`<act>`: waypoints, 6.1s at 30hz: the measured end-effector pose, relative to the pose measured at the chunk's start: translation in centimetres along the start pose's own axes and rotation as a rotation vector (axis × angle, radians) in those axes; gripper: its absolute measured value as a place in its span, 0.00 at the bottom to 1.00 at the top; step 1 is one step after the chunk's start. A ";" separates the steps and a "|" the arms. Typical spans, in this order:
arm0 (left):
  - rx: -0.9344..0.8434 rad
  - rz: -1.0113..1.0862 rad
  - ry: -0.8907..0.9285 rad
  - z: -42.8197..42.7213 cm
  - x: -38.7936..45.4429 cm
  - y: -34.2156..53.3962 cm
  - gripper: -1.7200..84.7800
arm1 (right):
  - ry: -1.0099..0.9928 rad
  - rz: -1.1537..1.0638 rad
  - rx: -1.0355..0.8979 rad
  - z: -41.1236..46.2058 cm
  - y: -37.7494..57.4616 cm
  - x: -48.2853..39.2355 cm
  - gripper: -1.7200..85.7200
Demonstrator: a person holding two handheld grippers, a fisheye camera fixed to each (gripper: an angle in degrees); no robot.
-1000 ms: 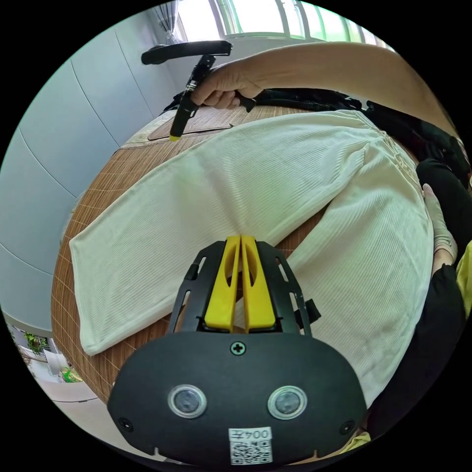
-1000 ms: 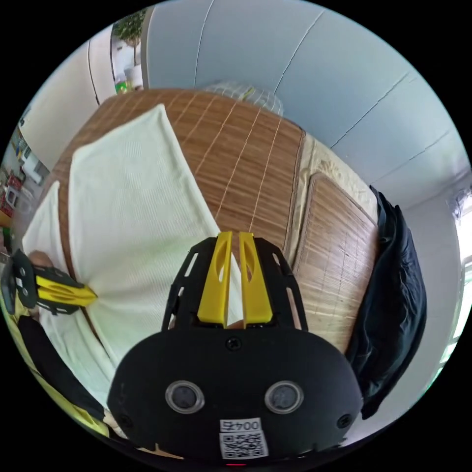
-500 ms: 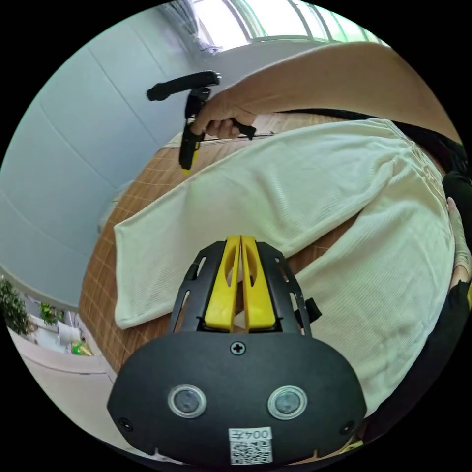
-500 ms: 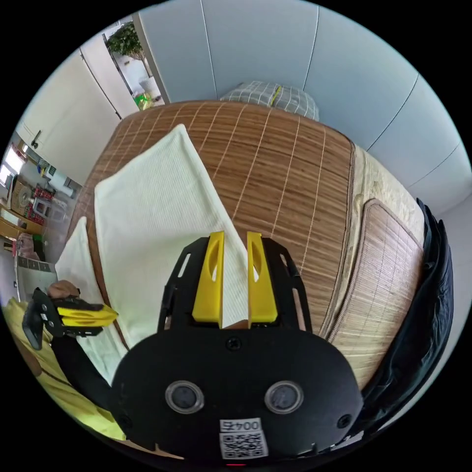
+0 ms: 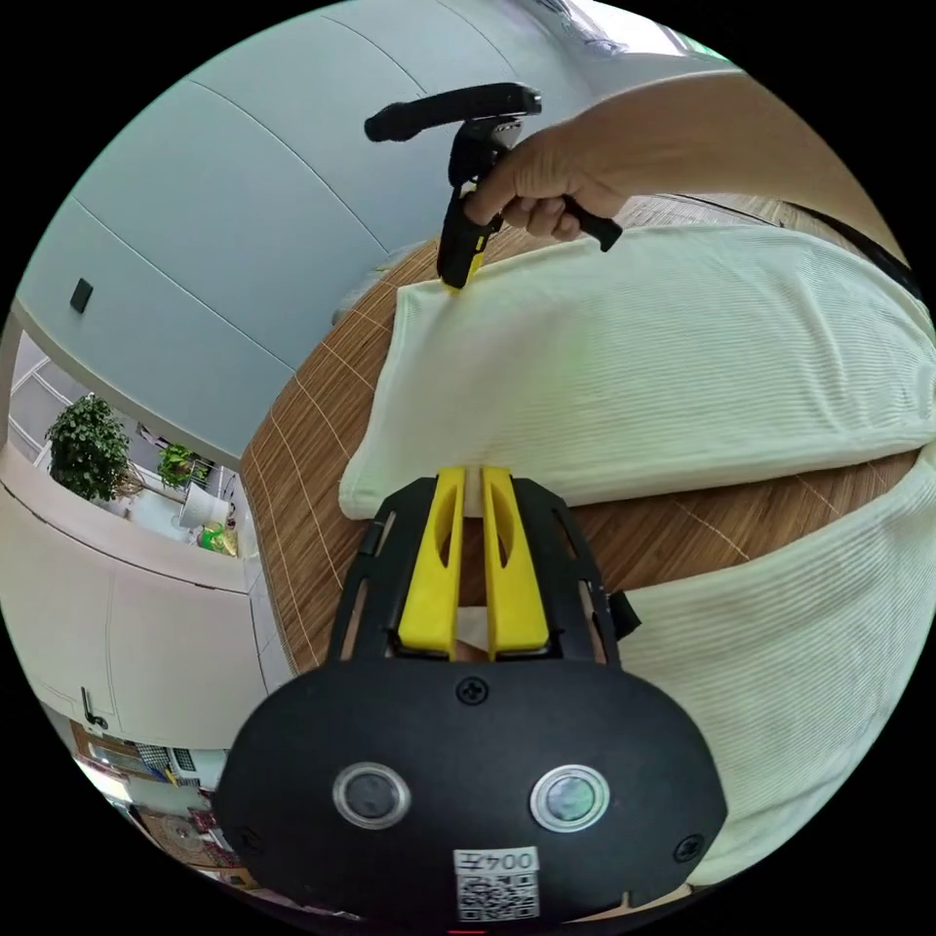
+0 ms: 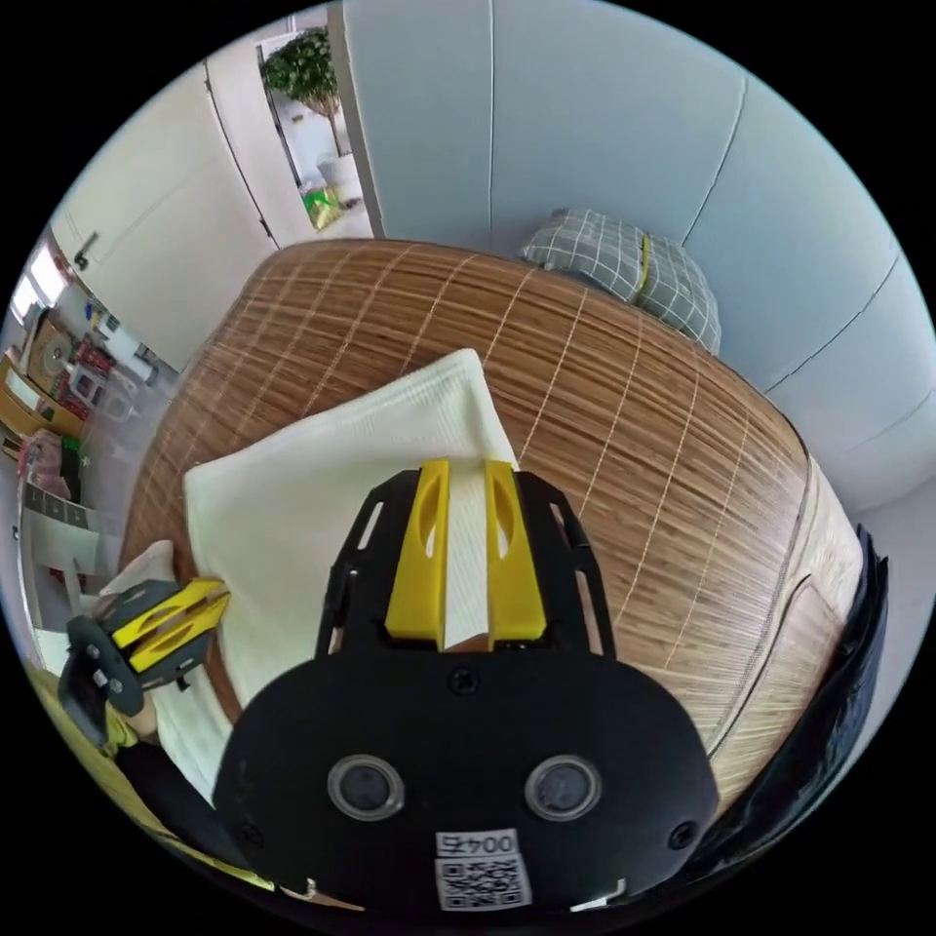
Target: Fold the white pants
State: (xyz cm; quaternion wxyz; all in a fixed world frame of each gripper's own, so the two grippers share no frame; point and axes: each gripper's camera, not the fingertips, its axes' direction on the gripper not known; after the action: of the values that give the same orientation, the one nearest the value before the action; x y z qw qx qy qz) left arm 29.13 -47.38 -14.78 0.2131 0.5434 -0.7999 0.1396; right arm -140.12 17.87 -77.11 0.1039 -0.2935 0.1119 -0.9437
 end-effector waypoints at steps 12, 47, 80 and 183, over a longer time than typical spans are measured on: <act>0.007 -0.033 0.011 -0.3 -0.4 -0.5 0.05 | -0.101 0.068 0.083 -5.5 10.0 2.9 0.10; 0.091 0.528 0.562 -26.3 26.2 -6.3 0.02 | 0.232 0.945 0.119 -14.1 63.0 -3.4 0.07; 0.099 0.434 0.676 -19.1 16.3 0.5 0.02 | 0.312 0.708 -0.287 -1.3 53.6 -3.6 0.06; -0.296 0.214 -0.047 -21.3 -1.6 22.7 0.08 | -0.217 0.588 -0.172 1.4 45.8 -6.7 0.09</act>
State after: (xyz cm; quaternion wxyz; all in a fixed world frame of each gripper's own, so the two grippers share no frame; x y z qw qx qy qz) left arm 12.56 -27.96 3.18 0.2557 0.4208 -0.8699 0.0295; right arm -127.93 -24.28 -92.06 0.3579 -0.3552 0.2596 -0.8236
